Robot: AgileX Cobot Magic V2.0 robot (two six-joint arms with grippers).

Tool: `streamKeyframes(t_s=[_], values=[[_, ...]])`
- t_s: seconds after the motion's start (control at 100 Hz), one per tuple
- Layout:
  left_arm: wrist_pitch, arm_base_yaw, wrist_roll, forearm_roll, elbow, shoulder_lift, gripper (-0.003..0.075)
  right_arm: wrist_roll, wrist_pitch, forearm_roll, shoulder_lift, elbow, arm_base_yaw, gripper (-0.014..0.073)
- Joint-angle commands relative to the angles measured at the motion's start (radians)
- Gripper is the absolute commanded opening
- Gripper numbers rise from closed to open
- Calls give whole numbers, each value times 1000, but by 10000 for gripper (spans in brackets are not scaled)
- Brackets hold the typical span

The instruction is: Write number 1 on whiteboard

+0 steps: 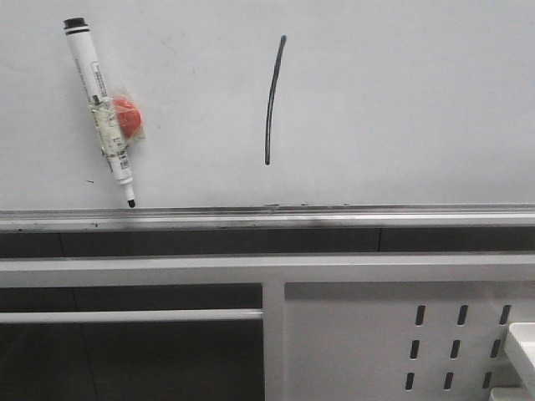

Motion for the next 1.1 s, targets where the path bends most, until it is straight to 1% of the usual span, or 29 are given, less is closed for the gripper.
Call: streamKeyframes(t_s=[0.0, 0.09, 0.2, 0.22, 0.26, 0.38, 0.48, 0.65, 0.77, 1.09], values=[[-91, 45, -3, -20, 19, -21, -20, 0, -70, 8, -11, -25, -7, -69], [-91, 95, -3, -36, 70, -21, -20, 0, -70, 8, -11, -25, -7, -69], [-91, 145, -3, -97, 122, -21, -20, 0, -70, 8, -11, -25, -7, -69], [-72, 152, -3, -106, 121, -21, -20, 0, -70, 8, -11, -25, -7, -69], [-43, 162, -3, -106, 119, -21, -20, 0, -70, 8, -11, -25, -7, -69], [-34, 189, -1, -85, 119, -21, -20, 0, -70, 8, -11, -25, -7, -69], [-14, 203, -1, -78, 120, -21, -20, 0, -70, 8, -11, -25, -7, -69], [99, 224, -1, -76, 120, -21, -20, 0, -70, 8, -11, -25, -7, -69], [192, 227, -1, -30, 120, -21, -20, 0, -70, 8, -11, -25, -7, -69], [191, 227, -1, -22, 120, -21, -20, 0, -70, 8, -11, -25, -7, -69]])
